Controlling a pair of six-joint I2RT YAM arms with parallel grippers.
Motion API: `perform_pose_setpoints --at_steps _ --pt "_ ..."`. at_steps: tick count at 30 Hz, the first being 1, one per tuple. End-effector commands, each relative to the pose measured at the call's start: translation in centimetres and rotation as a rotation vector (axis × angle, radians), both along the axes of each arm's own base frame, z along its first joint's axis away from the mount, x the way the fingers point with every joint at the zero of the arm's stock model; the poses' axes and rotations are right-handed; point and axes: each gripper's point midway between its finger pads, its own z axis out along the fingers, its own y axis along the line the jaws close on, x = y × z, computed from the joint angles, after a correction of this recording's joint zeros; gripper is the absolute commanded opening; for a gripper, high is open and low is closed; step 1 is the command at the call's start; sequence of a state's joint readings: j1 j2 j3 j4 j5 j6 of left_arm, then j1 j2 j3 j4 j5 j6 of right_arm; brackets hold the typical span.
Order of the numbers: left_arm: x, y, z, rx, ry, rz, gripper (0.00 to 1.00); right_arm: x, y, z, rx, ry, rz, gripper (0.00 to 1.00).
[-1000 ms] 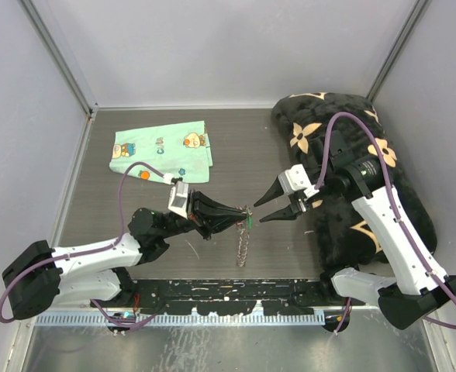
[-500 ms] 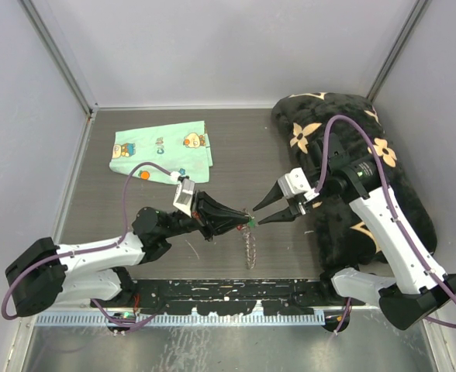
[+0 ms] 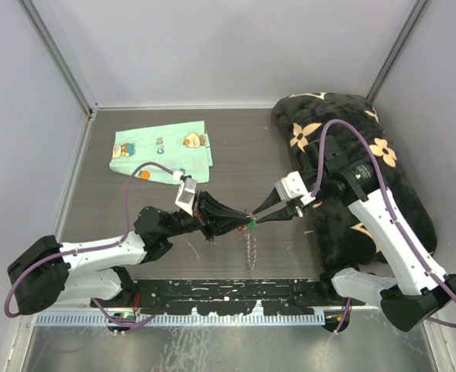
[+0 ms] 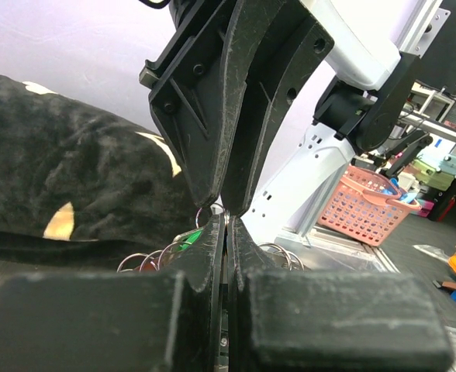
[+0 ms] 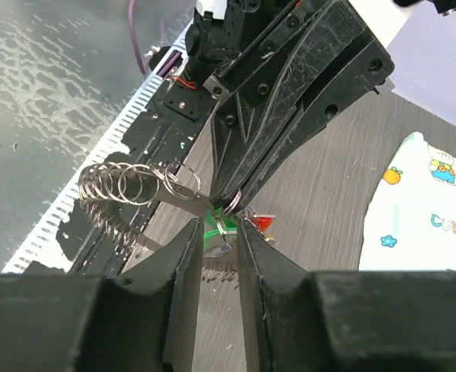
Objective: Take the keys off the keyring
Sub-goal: Remove the key from the keyring.
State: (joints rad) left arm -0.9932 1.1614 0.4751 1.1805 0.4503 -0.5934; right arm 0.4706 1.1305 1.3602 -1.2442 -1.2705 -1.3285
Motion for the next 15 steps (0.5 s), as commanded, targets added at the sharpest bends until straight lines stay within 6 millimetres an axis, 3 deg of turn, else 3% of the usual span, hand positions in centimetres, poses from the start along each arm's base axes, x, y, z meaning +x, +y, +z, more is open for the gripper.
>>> perform_pose_setpoints --at_steps 1,15 --pt "-0.78 1.05 5.06 -0.161 -0.085 -0.01 0.0 -0.39 -0.06 0.68 0.021 -0.04 0.002 0.29" --pt "-0.82 1.46 5.33 -0.21 -0.058 -0.018 0.0 -0.52 -0.14 0.71 0.021 -0.038 -0.002 0.1"
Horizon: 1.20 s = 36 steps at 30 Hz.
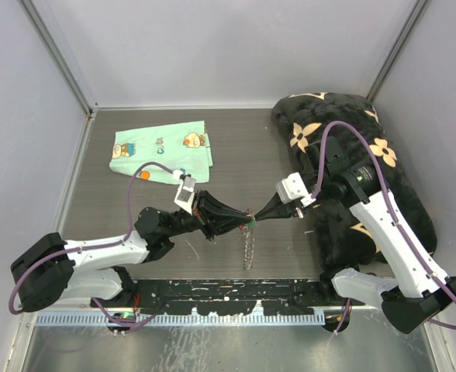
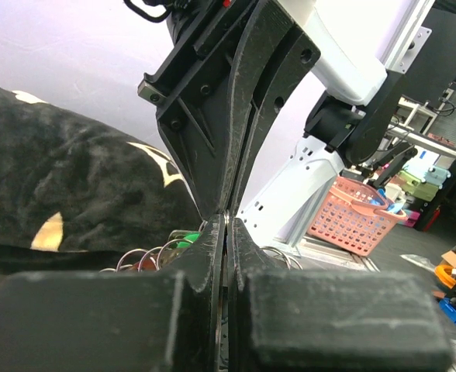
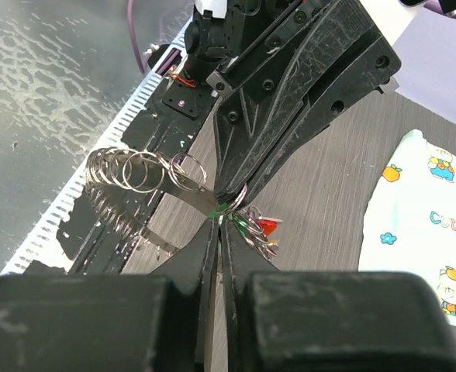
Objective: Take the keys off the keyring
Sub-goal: Remove the key from the keyring.
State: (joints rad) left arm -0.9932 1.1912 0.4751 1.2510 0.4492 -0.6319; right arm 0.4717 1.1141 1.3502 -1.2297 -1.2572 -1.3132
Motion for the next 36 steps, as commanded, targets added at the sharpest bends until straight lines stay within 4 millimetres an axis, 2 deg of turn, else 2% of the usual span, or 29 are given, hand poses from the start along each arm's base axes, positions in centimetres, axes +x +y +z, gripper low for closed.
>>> perform_pose_setpoints --at_steps 1,6,17,20,27,33,36 --pt "-0.7 1.5 4.8 -0.178 -0.062 0.0 0.0 -0.5 0.0 0.8 0.028 -0.029 0.009 0.07" --pt "-0.4 1.7 5.1 -0.194 -0.043 0.012 0.0 -0.7 -0.1 0.8 0.029 -0.031 0.011 0.01" --pt "0.8 1.9 5.6 -0.221 0.003 0.067 0.0 -0.8 -0.2 0.1 0.021 -0.023 0.012 0.01" --pt "1.1 1.7 5.2 -0.211 0.006 0.077 0.0 -1.0 -0.2 0.1 0.021 -0.008 0.012 0.13" --pt "1.0 1.8 5.0 -0.207 0.004 0.076 0.0 -0.5 -0.3 0.3 -0.001 0.02 -0.042 0.16" --pt "0.7 2.0 5.0 -0.208 0.006 0.067 0.0 -0.2 -0.5 2.3 0.043 0.143 -0.099 0.26" --pt "0.7 1.8 5.0 -0.207 0.004 0.06 0.0 0.0 -0.2 2.5 0.055 0.213 -0.109 0.3"
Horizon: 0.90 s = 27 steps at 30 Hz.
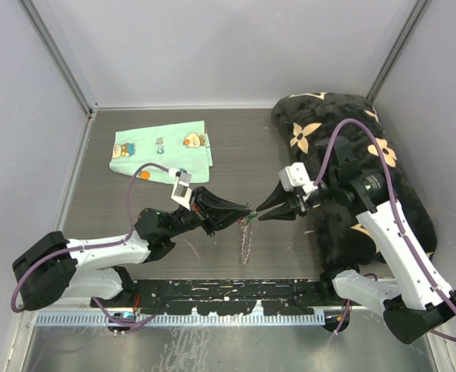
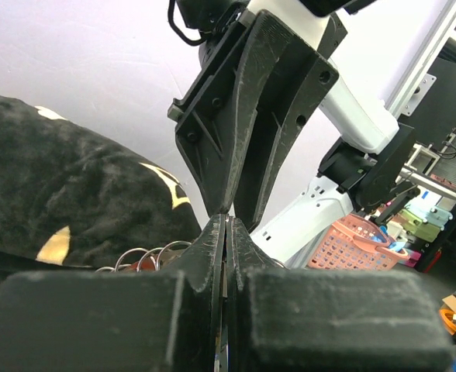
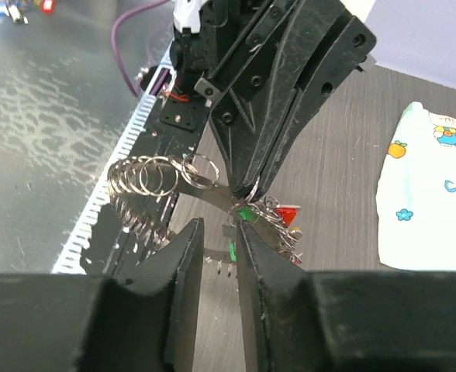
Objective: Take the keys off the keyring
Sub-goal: Remove the key from the keyring.
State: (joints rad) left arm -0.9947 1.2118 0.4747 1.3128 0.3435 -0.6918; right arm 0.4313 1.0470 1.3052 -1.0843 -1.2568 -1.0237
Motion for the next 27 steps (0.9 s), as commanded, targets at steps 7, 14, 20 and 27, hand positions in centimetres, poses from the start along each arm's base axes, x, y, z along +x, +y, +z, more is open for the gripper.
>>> perform_pose_setpoints --at_steps 7,14,20,27 --pt "-1.0 0.5 3.9 -0.124 -0.083 -0.014 0.0 1.0 1.0 0.5 0.046 0.185 -0.054 0.32" --pt "-0.8 0.6 4.2 -0.133 -0.095 0.006 0.0 1.0 1.0 0.2 0.042 0.205 -0.062 0.28" --pt "-0.6 0.8 4.3 -0.141 -0.095 0.031 0.0 1.7 1.0 -0.1 0.027 0.203 -0.1 0.26" --pt "-0.4 1.2 4.6 -0.151 -0.101 0.06 0.0 2.0 0.9 -0.3 0.018 0.204 -0.12 0.3"
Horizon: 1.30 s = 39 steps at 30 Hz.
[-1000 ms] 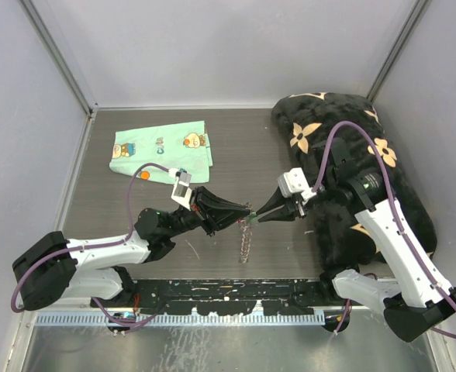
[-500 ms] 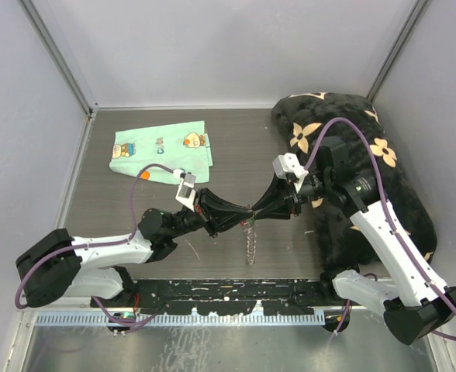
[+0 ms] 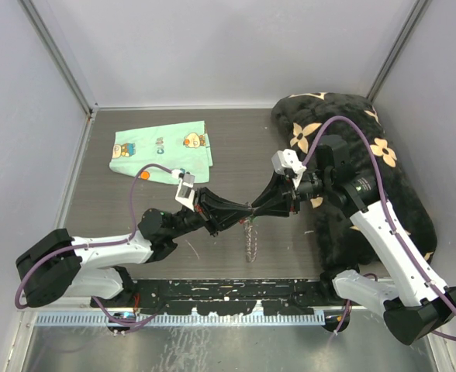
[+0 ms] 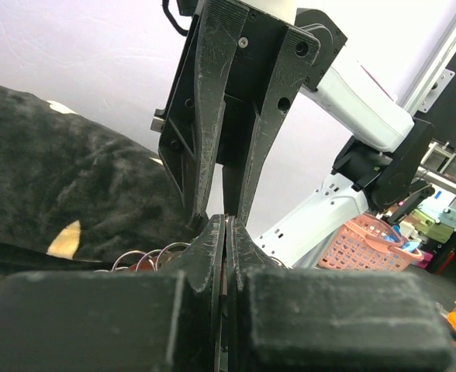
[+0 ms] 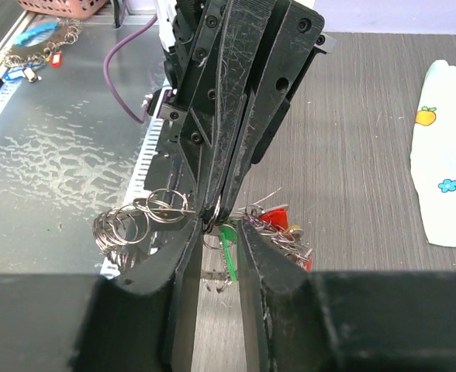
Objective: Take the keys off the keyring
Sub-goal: Remove the key from the keyring.
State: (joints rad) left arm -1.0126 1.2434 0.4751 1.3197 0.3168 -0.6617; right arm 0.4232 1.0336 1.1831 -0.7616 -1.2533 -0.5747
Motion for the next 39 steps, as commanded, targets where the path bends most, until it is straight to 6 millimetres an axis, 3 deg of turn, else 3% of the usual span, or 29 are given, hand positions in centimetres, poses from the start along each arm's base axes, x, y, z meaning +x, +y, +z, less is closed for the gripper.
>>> perform_pose_setpoints --at_steps 1,39 --pt "-0.62 1.95 5.38 -0.167 -0.101 0.042 0.0 0.3 -0.06 0.42 0.01 -0.032 -0.02 0.3" --pt "0.03 1.67 5.37 -0.172 -0.105 0.103 0.0 0.3 0.27 0.79 0.031 0.02 -0.021 0.33"
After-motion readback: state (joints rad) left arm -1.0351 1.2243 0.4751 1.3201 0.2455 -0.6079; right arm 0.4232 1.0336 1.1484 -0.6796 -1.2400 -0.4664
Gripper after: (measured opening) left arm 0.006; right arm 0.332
